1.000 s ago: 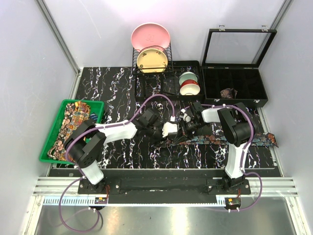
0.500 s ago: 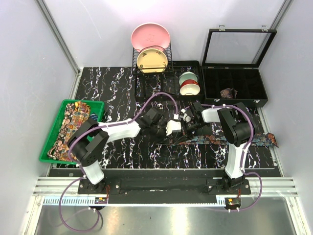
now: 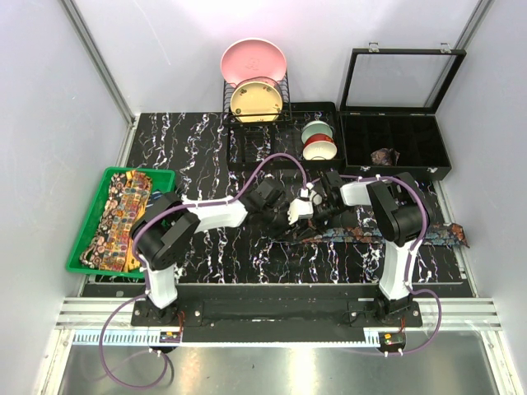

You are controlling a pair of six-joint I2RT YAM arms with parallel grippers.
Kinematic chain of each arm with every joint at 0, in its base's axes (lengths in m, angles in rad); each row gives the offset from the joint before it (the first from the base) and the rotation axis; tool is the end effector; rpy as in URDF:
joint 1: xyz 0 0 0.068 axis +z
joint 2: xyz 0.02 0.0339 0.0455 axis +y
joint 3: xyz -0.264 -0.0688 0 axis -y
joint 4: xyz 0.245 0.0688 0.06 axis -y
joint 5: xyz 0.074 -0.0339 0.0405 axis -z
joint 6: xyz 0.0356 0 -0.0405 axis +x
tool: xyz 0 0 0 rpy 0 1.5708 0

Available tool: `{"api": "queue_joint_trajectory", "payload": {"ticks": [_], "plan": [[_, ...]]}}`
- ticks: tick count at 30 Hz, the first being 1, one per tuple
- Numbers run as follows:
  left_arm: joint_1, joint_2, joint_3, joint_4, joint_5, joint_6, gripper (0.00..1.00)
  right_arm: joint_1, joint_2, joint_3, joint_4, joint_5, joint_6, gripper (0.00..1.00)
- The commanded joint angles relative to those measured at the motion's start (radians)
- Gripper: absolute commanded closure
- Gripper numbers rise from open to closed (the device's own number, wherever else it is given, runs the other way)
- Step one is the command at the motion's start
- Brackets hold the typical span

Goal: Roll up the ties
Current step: Roll the tie at the center of the board.

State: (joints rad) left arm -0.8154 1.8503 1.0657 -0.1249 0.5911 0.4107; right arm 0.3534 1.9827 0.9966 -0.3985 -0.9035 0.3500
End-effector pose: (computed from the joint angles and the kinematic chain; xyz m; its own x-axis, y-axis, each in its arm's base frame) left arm 0.2407 -0.2846 0.1549 -0.1610 0.6546 -0.7387 0.9854 0.0641 -0.1580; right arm 0.2987 0.1400 0.0899 -0.9863 -0.1377 0.0908 -0.0132 0.6148 0.7886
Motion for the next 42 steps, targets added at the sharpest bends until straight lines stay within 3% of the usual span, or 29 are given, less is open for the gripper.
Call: {"api": "queue_joint_trajectory", "payload": {"ticks": [1,8,15,21,28,38,42], "plan": [[-0.011,0.076,0.01,0.054,-0.023,0.023,0.62,0.001,0.031,-0.013,0.064,0.106,-0.02,1.0],[-0.028,0.127,0.028,-0.083,-0.1,0.097,0.67,-0.002,-0.053,-0.046,0.119,0.051,0.01,1.0],[-0.034,0.162,0.034,-0.18,-0.208,0.142,0.7,-0.048,-0.137,-0.021,0.026,0.026,-0.022,0.75],[-0.034,0.187,0.074,-0.225,-0.198,0.137,0.71,-0.093,-0.203,-0.015,-0.074,0.0,-0.104,0.72],[-0.034,0.194,0.103,-0.265,-0.189,0.146,0.71,-0.091,-0.196,-0.035,-0.011,-0.021,-0.094,0.65],[-0.033,0.191,0.108,-0.277,-0.174,0.157,0.69,-0.085,-0.088,-0.065,0.144,-0.018,-0.032,0.69],[-0.03,0.187,0.114,-0.283,-0.172,0.154,0.68,-0.083,-0.085,-0.067,0.141,-0.012,-0.037,0.98]]}}
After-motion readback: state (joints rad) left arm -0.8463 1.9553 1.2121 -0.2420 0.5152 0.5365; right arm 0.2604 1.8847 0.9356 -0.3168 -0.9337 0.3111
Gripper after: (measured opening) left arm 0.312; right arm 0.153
